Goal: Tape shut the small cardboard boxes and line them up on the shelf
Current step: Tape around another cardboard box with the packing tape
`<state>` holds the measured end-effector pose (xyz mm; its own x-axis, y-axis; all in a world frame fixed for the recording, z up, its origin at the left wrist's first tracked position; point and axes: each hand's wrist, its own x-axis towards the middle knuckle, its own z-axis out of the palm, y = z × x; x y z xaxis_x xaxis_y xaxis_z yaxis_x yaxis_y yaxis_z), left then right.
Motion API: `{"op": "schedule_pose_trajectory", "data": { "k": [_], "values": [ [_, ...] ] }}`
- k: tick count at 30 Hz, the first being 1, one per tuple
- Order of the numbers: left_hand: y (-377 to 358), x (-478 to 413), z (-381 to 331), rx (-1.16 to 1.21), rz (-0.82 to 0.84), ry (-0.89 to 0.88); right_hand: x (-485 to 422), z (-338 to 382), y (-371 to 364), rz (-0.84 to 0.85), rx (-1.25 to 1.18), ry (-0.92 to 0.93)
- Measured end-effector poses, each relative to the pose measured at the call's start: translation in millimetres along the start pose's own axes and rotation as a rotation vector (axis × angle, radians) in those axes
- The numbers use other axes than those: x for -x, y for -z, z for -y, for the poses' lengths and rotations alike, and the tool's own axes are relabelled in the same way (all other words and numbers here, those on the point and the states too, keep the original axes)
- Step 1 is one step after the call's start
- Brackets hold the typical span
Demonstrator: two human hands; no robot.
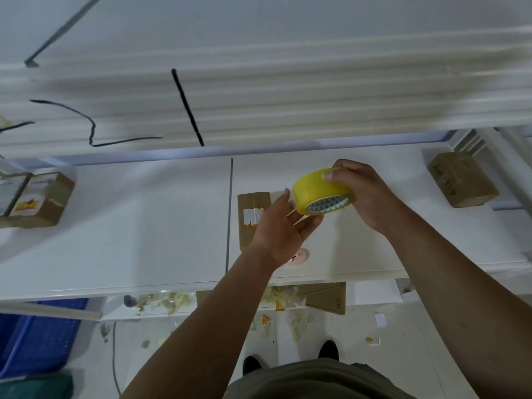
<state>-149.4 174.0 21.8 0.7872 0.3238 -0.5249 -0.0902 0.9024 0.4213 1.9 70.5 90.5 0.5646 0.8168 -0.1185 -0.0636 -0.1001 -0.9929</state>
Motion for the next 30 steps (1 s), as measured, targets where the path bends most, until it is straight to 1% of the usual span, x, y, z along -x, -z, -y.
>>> {"op": "schedule_pose_trajectory", "data": {
  "k": [4,7,10,15,18,22,26,28,30],
  "values": [
    [5,3,-2,-0.098,-0.086,-0.138,0,-2,-3,-0.015,0.006,0.02],
    [6,11,-8,-0.131,-0.101,-0.167,2,-5,-4,-0.018,-0.014,0.013],
    [2,13,-9,-0.101,-0.135,-0.092,5,-9,-7,0.022,-0.048,0.004],
    [8,14,-11,-0.038,-0.184,0.122,7,-12,-9,0.127,-0.145,0.007],
    [15,17,-12,-0.137,-0.172,0.167,6,-14,-9,0.153,-0.158,-0.007],
    [22,22,-19,-0.5,-0.207,0.047,8,-20,-16,0.207,-0.109,-0.024],
    [24,32,-30,-0.774,-0.266,-0.069,10,-21,-30,0.224,-0.094,-0.021],
    [25,38,-36,-0.81,-0.341,-0.145,11,-21,-35,0.204,-0.057,-0.01],
    [36,44,-48,-0.82,-0.444,-0.26,9,-21,-33,0.139,0.14,0.059]
  ]
}}
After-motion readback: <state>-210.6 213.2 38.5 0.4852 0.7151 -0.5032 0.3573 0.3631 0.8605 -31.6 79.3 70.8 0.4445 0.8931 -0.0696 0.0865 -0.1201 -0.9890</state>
